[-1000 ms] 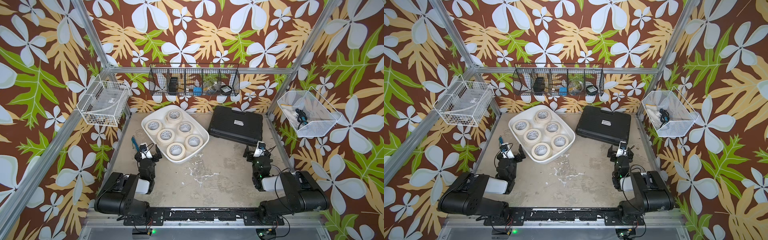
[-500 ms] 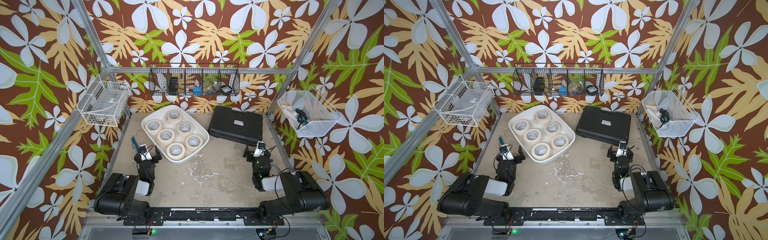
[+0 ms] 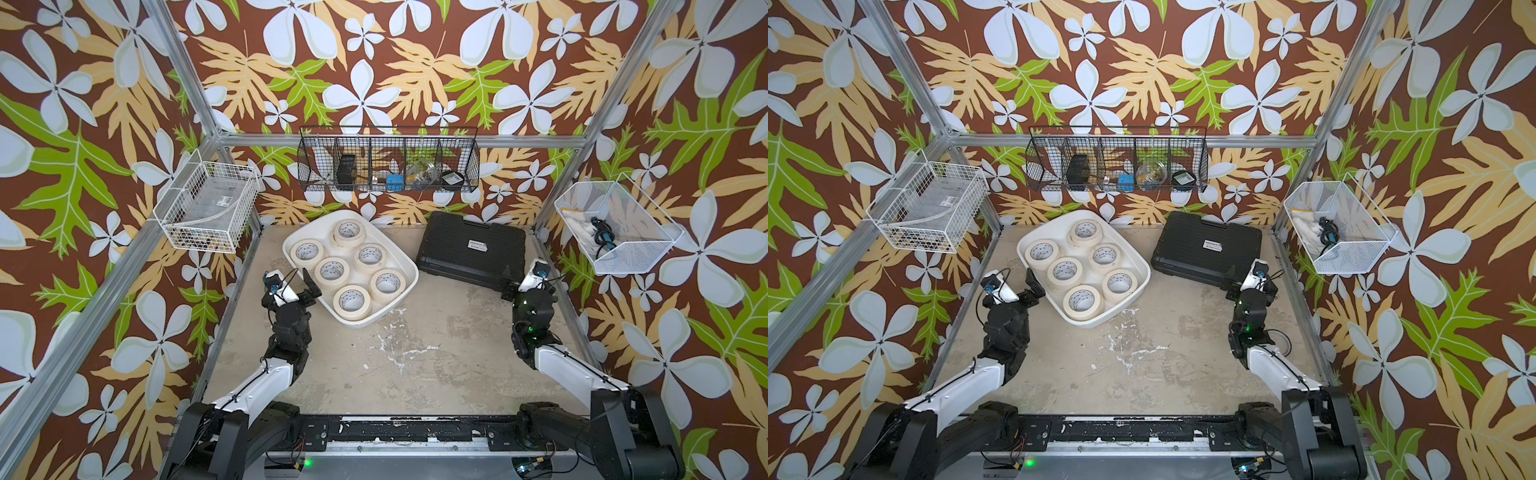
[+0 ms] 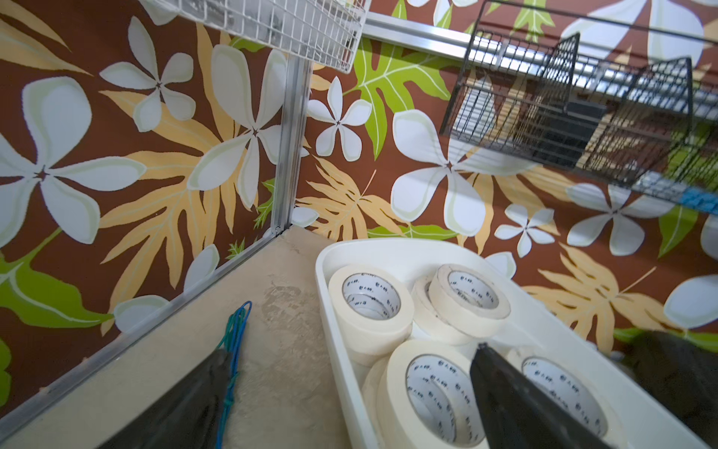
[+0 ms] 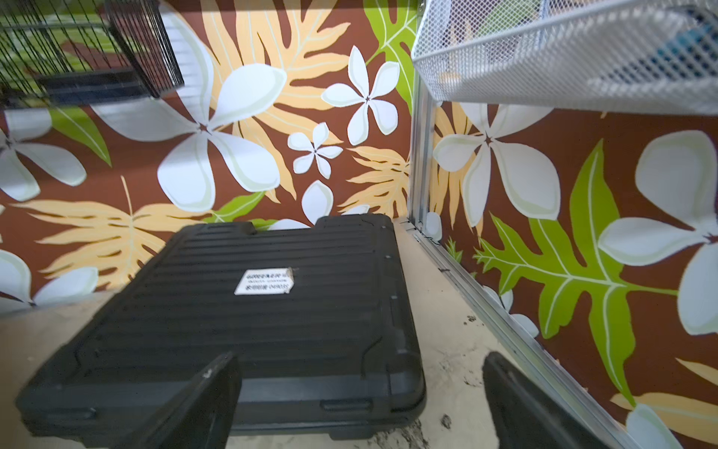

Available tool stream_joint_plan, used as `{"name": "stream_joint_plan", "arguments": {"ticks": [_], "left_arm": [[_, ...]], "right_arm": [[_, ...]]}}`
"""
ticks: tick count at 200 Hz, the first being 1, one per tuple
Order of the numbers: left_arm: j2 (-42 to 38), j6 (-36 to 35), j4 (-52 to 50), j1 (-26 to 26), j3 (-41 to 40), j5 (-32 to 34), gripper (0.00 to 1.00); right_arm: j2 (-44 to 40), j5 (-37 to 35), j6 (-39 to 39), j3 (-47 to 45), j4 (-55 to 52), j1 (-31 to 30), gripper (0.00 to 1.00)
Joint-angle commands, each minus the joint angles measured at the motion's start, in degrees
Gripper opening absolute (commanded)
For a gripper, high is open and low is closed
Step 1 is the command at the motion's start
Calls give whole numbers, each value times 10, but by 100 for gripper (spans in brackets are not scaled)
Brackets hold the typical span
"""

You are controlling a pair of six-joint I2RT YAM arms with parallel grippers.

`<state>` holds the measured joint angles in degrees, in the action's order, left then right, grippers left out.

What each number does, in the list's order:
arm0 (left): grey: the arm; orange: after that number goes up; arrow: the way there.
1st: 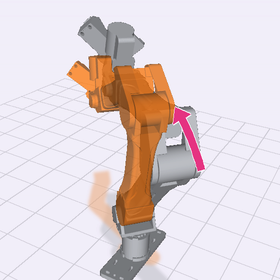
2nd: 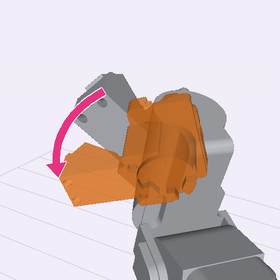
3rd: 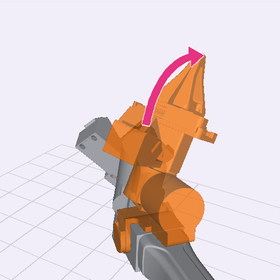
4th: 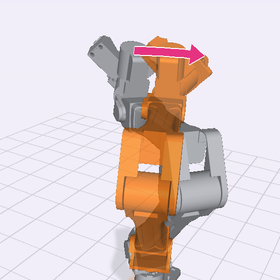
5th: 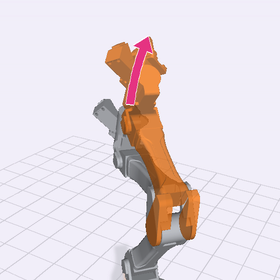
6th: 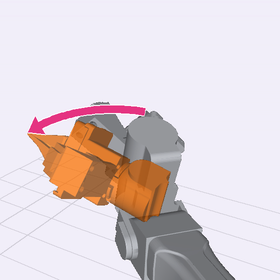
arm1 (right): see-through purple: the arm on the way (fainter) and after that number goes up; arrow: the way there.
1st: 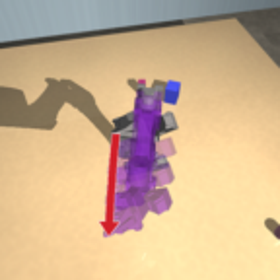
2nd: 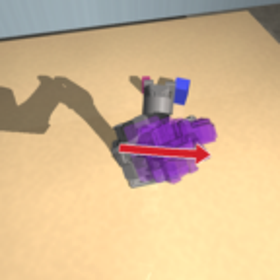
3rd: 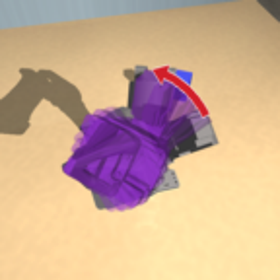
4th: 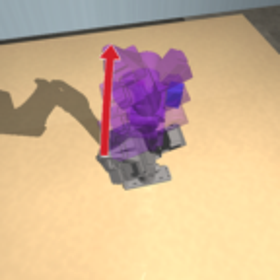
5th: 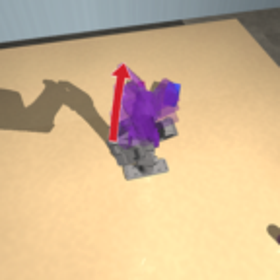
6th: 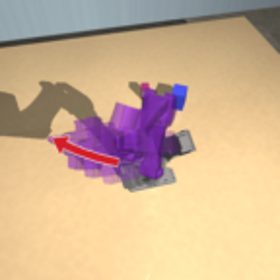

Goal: Take out the art tape in the storage box
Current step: Adjust the storage box at the center of the board.

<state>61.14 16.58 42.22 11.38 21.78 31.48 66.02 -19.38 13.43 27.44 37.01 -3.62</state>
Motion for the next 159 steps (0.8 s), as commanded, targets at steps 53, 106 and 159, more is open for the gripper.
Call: {"name": "stream_joint_plan", "arguments": {"ticks": [53, 106, 159], "left_arm": [[76, 204, -435, -1, 169, -186, 100], [135, 211, -510, -36, 240, -226, 85], [220, 211, -525, -39, 271, -268, 68]], "right_arm": [[-35, 336, 182, 124, -413, -2, 99], [-39, 372, 164, 136, -491, -53, 96], [-43, 370, 163, 133, -502, -91, 91]]}}
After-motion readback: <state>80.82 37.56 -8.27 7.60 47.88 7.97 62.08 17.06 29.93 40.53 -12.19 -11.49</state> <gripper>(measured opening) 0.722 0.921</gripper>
